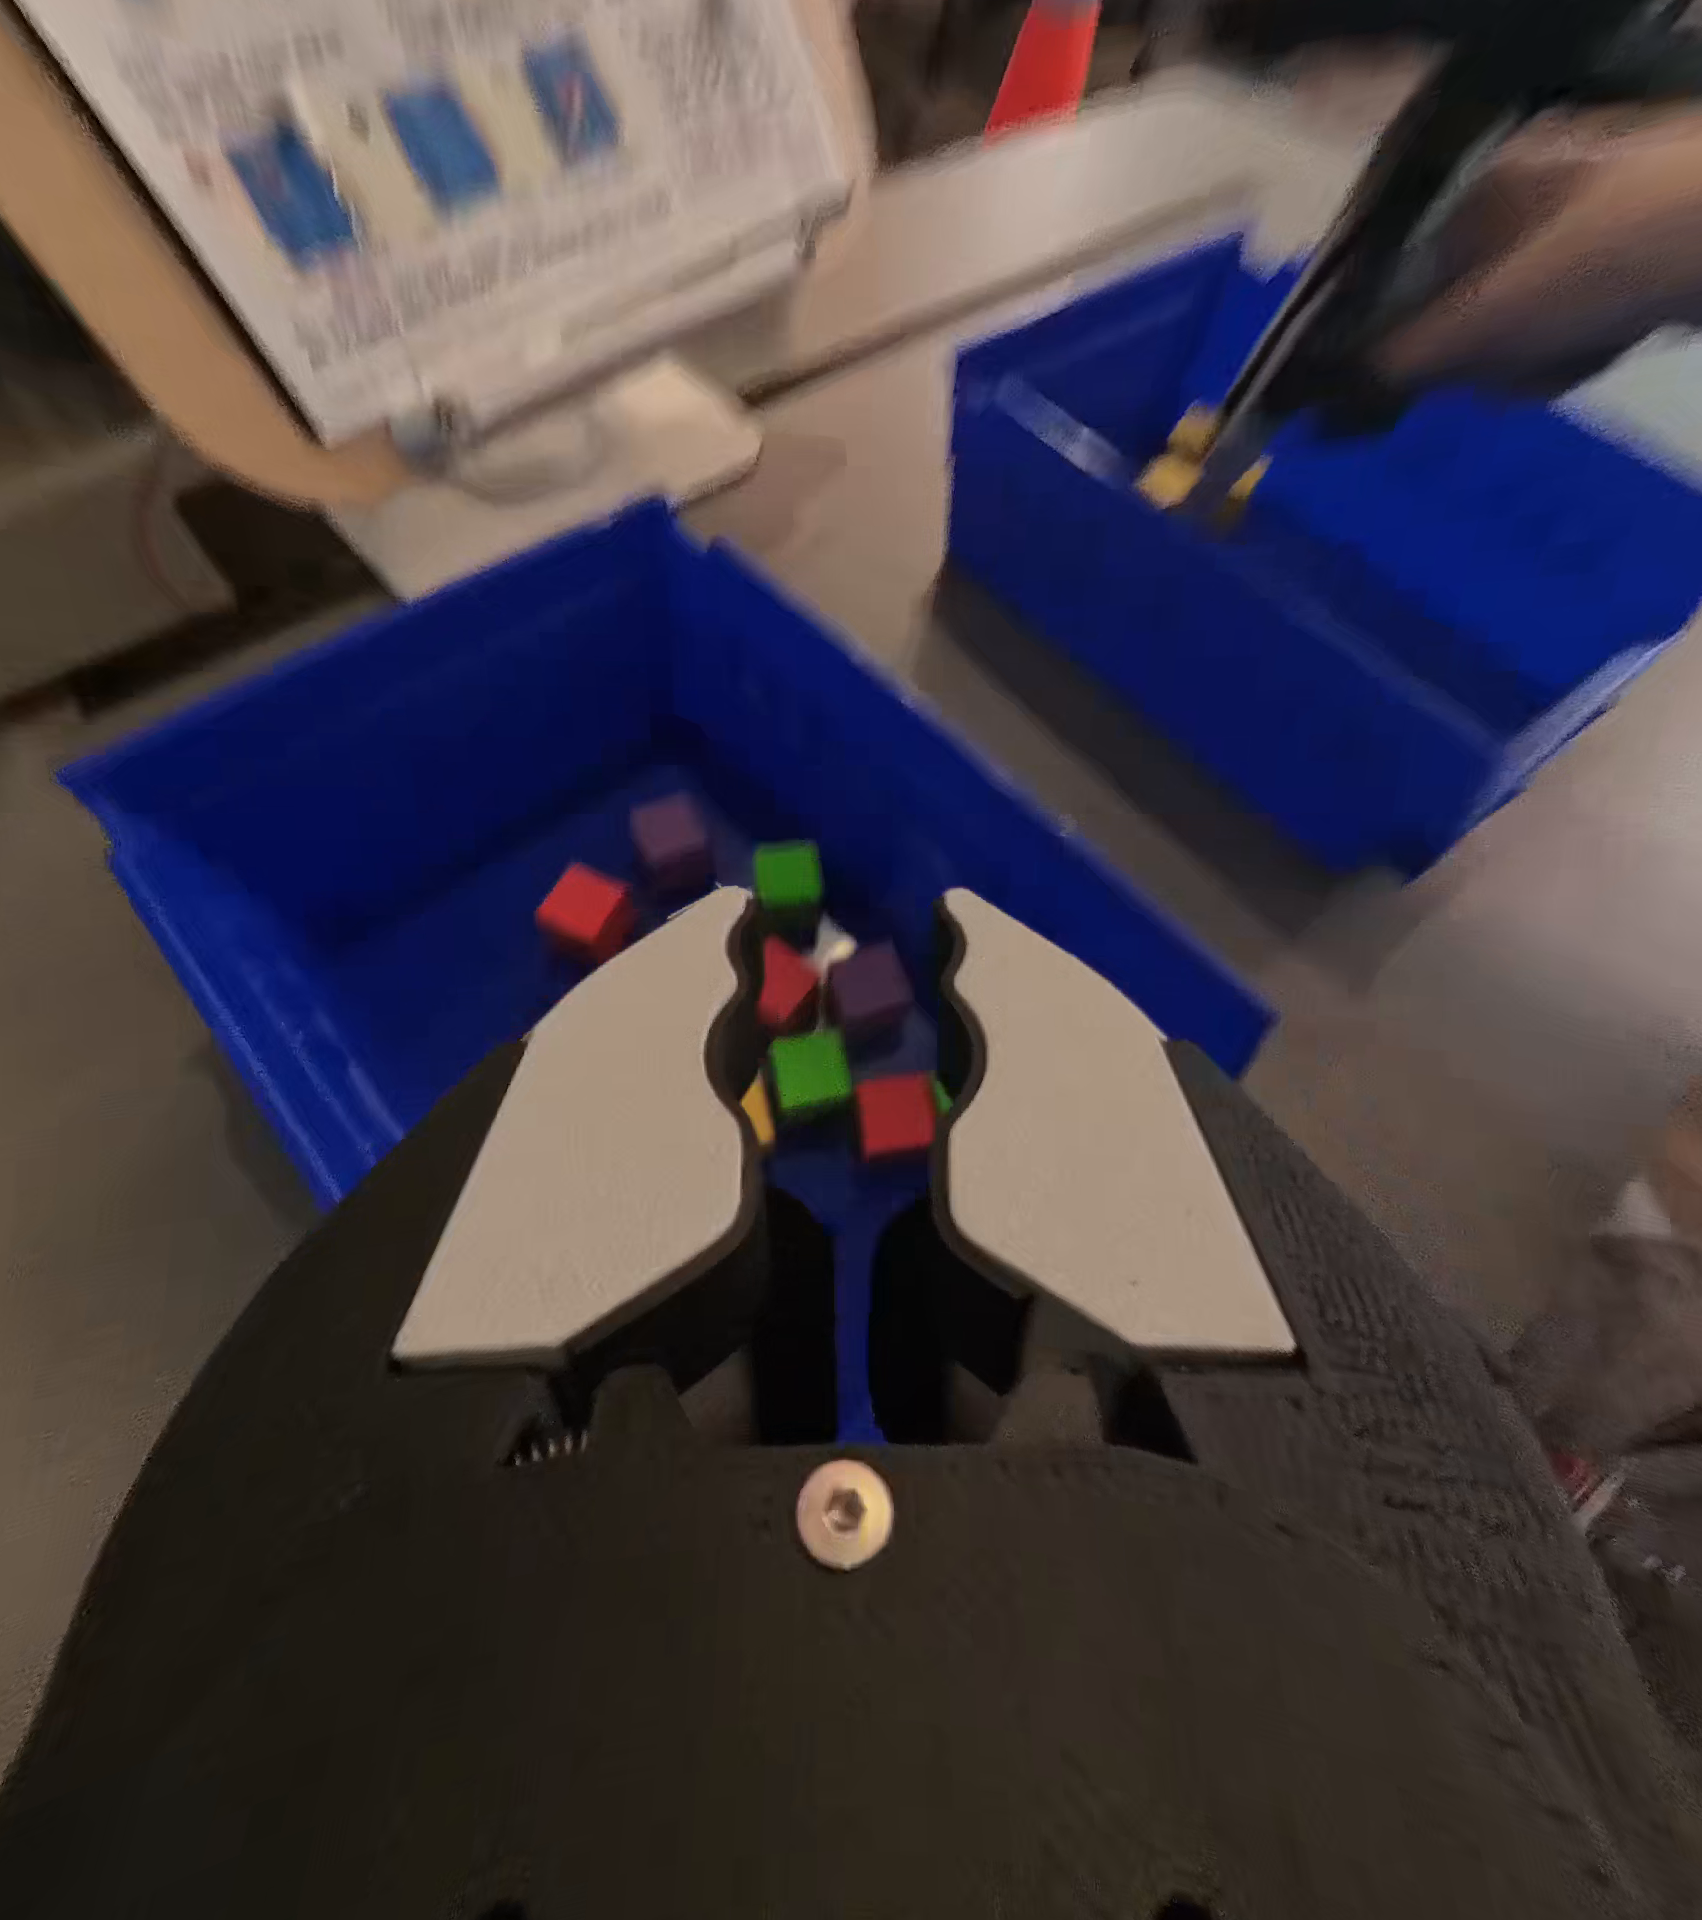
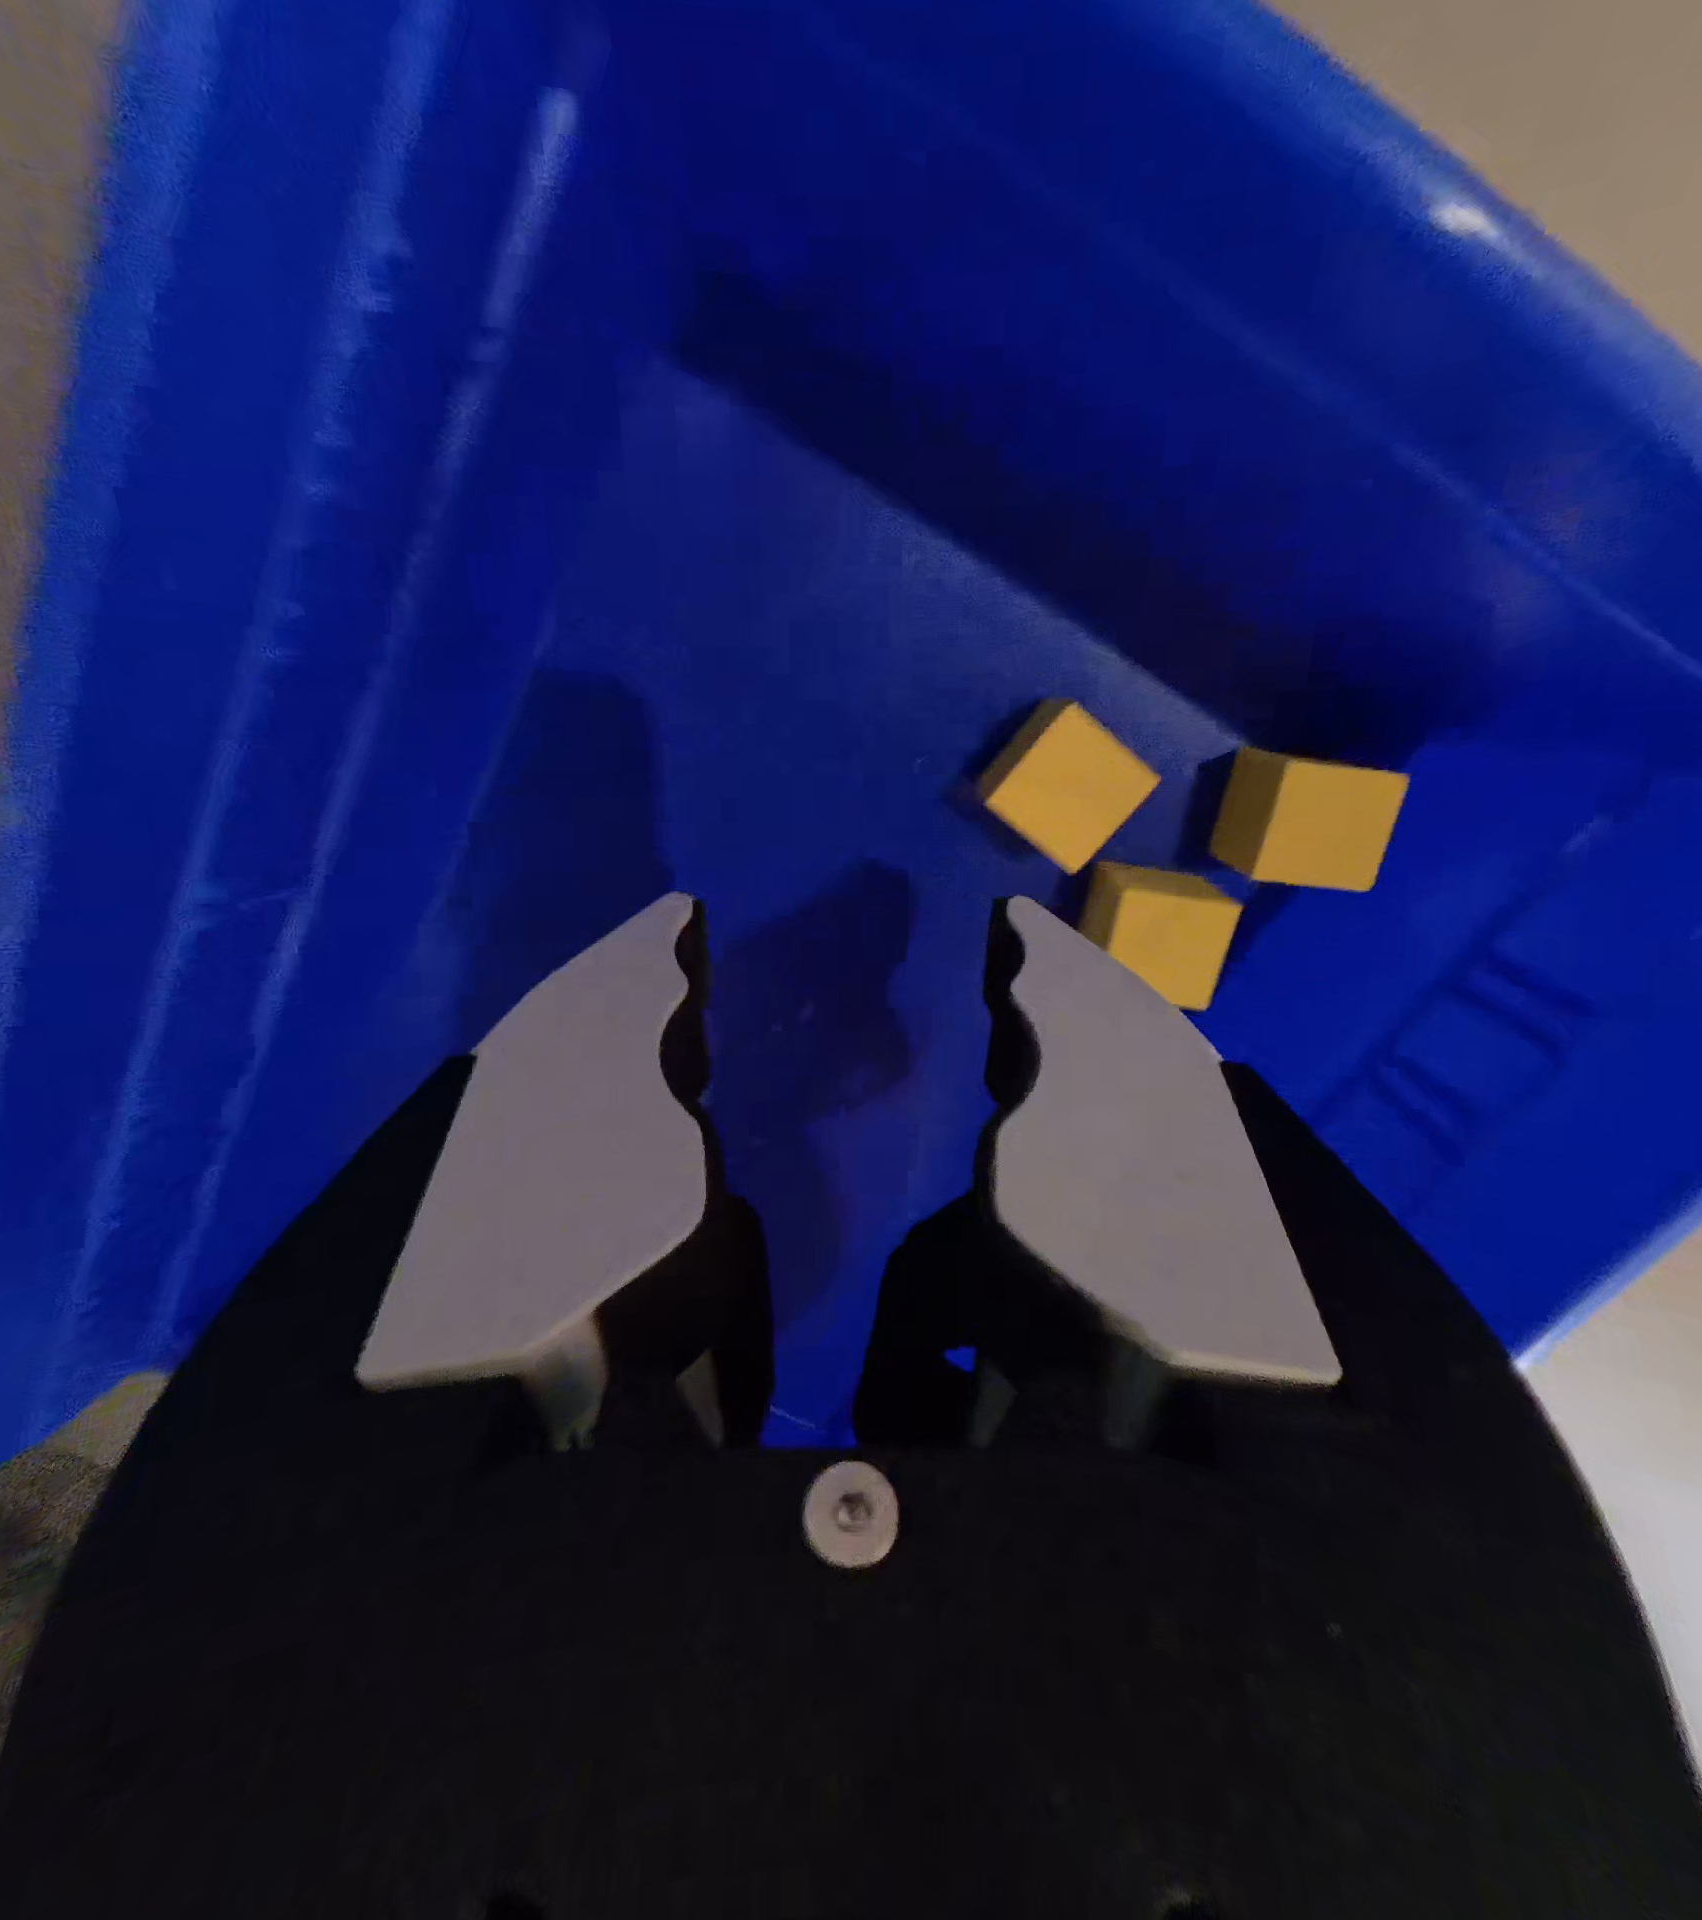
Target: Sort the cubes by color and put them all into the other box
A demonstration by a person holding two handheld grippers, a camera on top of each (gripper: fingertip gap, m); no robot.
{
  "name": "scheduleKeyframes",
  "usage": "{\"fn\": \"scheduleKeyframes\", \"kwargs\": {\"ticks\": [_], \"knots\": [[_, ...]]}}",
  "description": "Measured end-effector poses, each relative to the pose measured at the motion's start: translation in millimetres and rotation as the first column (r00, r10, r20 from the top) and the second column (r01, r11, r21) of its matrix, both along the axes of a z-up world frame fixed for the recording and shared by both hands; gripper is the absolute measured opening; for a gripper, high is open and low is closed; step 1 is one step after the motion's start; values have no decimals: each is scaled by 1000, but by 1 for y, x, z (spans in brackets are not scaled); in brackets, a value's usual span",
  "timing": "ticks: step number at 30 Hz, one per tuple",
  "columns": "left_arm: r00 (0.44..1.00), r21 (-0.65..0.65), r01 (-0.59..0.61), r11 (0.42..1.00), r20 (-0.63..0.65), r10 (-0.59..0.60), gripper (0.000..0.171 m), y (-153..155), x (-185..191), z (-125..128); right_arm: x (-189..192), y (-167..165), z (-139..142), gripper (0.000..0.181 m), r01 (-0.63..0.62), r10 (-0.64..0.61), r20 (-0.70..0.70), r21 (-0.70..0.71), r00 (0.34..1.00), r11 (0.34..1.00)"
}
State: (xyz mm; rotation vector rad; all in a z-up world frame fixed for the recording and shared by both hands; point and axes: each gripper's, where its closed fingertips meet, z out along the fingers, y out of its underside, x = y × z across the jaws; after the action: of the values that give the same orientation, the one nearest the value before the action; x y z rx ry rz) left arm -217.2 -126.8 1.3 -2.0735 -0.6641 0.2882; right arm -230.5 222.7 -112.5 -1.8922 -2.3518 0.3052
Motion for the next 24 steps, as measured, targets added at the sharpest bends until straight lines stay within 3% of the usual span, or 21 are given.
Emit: {"fn": "scheduleKeyframes", "kwargs": {"ticks": [3, 6, 8, 11, 12, 16, 24], "knots": [[985, -169, 23, 985, 175, 7, 35, 9, -14, -41, 16, -21, 20, 49, -60, 57, -86, -29, 995, 998], [959, -314, 153, 937, 274, -65, 33, 19, -13, -72, 34, -40, 36, 47, -130, 123, -162, -36, 979, 991], [956, -516, 268, 814, 248, -158, 29, 7, -13, -94, 48, -46, 43, 47, -184, 179, -197, -7, 964, 983], [905, -748, 393, 535, 211, -369, 34, -19, -18, -119, 64, -50, 47, 46, -233, 233, -226, 25, 946, 972], [884, -784, 409, 467, 214, -415, 36, -24, -20, -123, 68, -50, 47, 46, -240, 240, -230, 29, 943, 970], [788, -782, 513, 353, 266, -555, 36, -26, -17, -132, 76, -52, 41, 46, -260, 259, -238, 26, 936, 965], [704, -814, 551, 182, 336, -626, 37, -27, -22, -149, 88, -55, 38, 46, -276, 277, -232, 37, 932, 961]]}}
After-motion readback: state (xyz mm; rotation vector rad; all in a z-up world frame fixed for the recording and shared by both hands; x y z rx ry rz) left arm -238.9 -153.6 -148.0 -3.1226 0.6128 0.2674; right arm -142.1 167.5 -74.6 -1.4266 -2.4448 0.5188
